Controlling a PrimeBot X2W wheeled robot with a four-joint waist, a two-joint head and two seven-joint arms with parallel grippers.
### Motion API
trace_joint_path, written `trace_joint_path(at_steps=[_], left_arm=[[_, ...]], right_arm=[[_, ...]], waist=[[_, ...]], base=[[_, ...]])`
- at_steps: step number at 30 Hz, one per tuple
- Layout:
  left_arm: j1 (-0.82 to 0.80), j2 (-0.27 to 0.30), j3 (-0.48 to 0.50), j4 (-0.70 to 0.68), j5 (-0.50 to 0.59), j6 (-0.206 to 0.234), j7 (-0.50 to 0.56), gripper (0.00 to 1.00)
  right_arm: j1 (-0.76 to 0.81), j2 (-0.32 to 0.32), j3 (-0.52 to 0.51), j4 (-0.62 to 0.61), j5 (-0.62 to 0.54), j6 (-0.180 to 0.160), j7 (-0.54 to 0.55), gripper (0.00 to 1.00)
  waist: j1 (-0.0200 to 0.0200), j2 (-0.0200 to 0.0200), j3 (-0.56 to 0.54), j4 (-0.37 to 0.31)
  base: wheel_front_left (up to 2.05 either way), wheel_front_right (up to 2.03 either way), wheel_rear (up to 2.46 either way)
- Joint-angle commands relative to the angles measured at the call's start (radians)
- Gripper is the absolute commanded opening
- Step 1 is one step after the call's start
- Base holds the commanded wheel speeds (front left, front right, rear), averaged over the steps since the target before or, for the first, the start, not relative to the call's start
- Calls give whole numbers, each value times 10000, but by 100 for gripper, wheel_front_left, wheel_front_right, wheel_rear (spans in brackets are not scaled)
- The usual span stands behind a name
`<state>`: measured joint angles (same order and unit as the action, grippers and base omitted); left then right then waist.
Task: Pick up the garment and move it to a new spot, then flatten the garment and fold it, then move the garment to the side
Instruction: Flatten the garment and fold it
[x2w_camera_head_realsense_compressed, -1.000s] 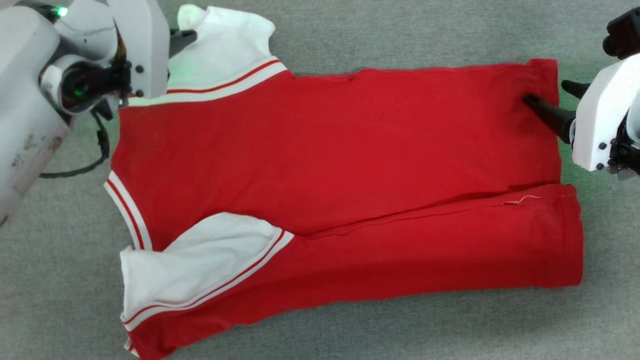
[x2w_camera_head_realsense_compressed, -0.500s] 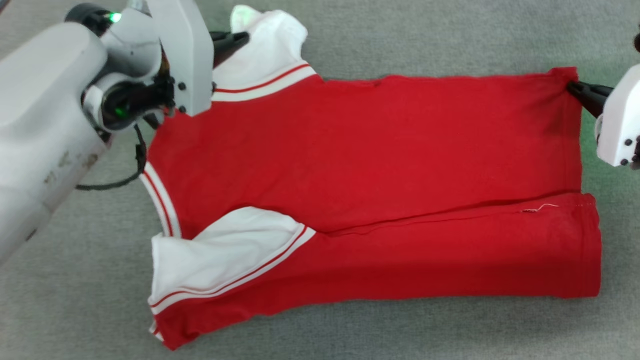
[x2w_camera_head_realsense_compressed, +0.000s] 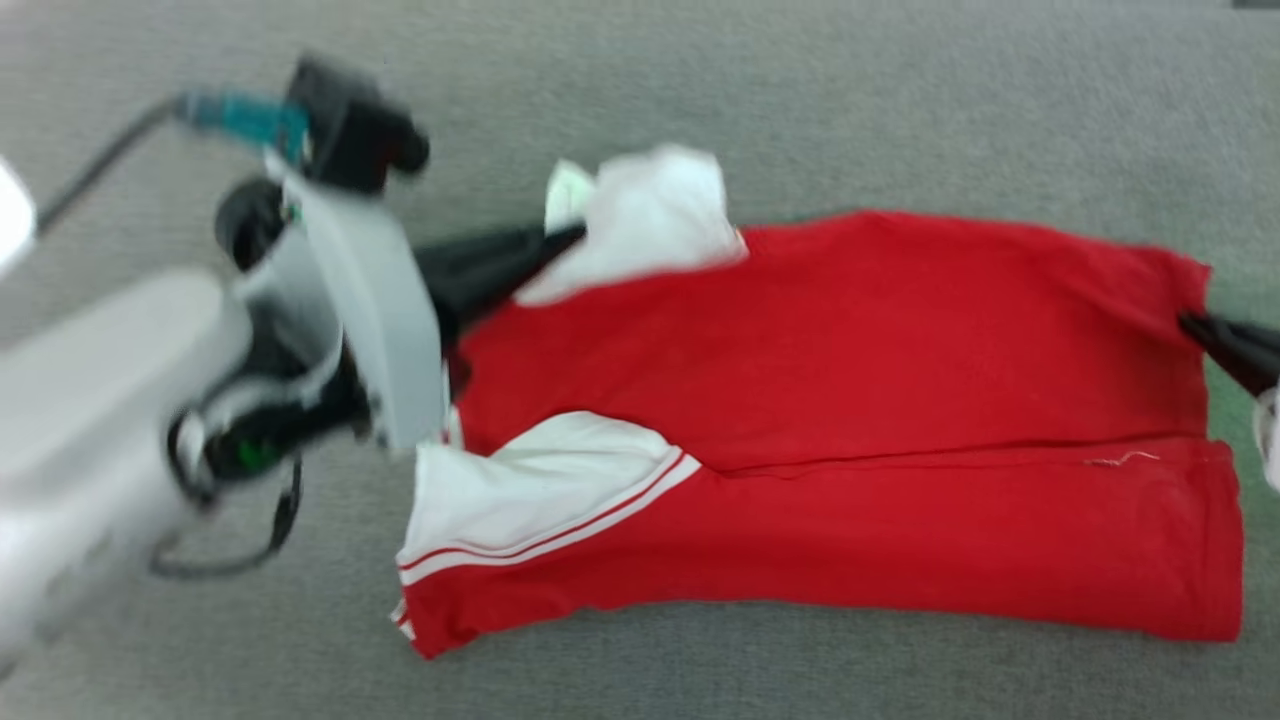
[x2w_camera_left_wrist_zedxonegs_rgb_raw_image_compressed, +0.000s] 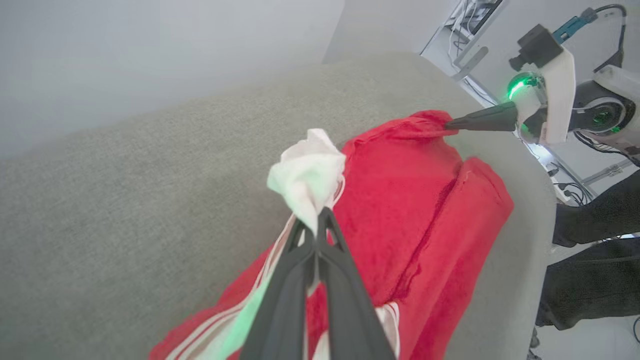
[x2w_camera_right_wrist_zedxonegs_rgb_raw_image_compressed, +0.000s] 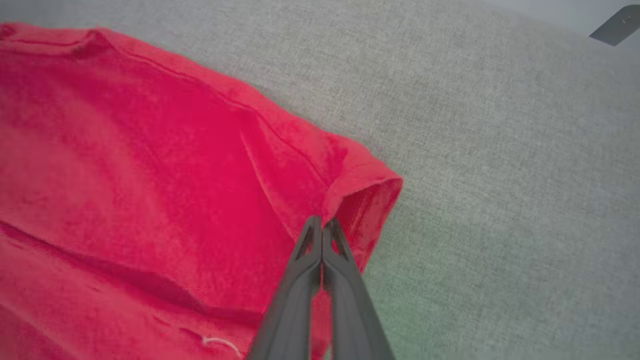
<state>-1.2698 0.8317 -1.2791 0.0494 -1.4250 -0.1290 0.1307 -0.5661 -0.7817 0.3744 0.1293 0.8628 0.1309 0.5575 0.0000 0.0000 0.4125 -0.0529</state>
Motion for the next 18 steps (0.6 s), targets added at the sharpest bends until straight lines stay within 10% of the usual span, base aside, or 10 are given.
trace_joint_path(at_steps=[1, 18], left_arm=[[314, 203, -4, -349, 132, -24, -204, 0], [3790, 2353, -15, -3187, 1173, 17, -3365, 0]], right_arm=[[442, -141, -191, -196, 67, -4, 41, 0], [5748, 378, -4466, -3236, -465, -2, 1388, 0]], waist=[[0, 0, -405, 411], [0, 0, -503, 1092]], base=[[0, 0, 0], [0, 0, 0]])
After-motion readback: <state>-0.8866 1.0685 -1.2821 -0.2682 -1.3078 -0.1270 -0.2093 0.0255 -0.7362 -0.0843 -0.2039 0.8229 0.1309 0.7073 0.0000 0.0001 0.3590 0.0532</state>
